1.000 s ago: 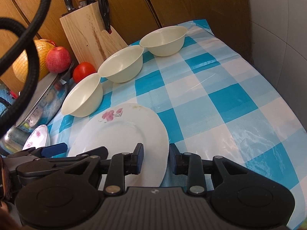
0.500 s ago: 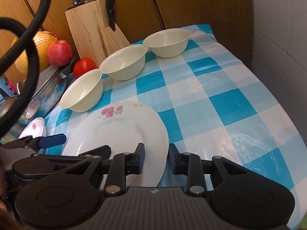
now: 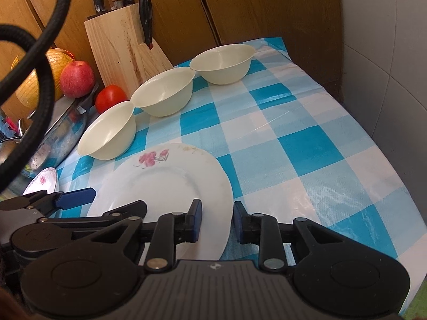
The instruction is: Organize plates and bowls
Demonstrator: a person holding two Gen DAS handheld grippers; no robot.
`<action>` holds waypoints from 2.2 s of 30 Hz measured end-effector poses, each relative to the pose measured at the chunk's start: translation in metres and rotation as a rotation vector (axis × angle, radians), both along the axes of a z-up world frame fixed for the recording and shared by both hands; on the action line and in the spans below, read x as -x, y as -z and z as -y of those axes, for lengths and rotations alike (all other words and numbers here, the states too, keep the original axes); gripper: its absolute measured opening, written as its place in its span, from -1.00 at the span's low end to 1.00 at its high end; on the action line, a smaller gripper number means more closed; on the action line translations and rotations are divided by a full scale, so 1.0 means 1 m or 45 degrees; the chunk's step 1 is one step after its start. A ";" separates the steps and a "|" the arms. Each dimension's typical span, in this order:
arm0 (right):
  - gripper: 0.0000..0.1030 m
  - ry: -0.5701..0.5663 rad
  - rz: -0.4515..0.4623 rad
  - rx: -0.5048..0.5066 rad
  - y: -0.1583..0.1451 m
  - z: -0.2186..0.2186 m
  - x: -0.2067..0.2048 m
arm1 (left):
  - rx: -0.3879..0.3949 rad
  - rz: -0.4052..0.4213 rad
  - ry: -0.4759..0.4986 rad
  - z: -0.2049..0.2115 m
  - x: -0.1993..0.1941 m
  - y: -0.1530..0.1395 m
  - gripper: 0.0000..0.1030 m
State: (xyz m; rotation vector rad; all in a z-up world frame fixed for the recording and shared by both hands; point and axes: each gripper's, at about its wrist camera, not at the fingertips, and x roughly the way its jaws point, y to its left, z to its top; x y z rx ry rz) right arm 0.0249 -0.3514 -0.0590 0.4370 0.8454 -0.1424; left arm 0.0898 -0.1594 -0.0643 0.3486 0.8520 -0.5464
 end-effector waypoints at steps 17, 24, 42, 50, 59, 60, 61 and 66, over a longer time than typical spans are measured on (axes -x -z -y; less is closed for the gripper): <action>-0.47 0.008 0.016 0.034 0.005 0.001 0.013 | -0.011 0.032 0.047 0.009 0.008 0.002 0.55; -0.50 0.022 0.017 0.031 0.003 0.002 0.012 | -0.026 0.051 0.020 0.010 0.011 0.001 0.46; -0.77 0.021 0.036 -0.215 0.006 0.017 0.010 | 0.198 -0.179 -0.107 -0.047 -0.030 -0.013 0.15; -0.63 0.031 0.044 -0.291 0.013 0.021 0.004 | 0.223 -0.224 -0.074 -0.038 -0.028 -0.003 0.38; -0.62 0.006 0.041 -0.164 0.009 0.018 0.006 | 0.170 -0.168 -0.045 -0.028 -0.015 -0.001 0.35; -0.62 0.009 0.044 -0.157 0.008 0.019 0.007 | 0.167 -0.163 -0.038 -0.027 -0.013 -0.002 0.34; -0.62 0.008 0.049 -0.148 0.008 0.019 0.008 | 0.168 -0.158 -0.031 -0.027 -0.012 -0.003 0.34; -0.58 -0.010 0.053 -0.122 0.007 0.015 0.011 | 0.153 -0.106 -0.023 -0.024 -0.004 -0.009 0.34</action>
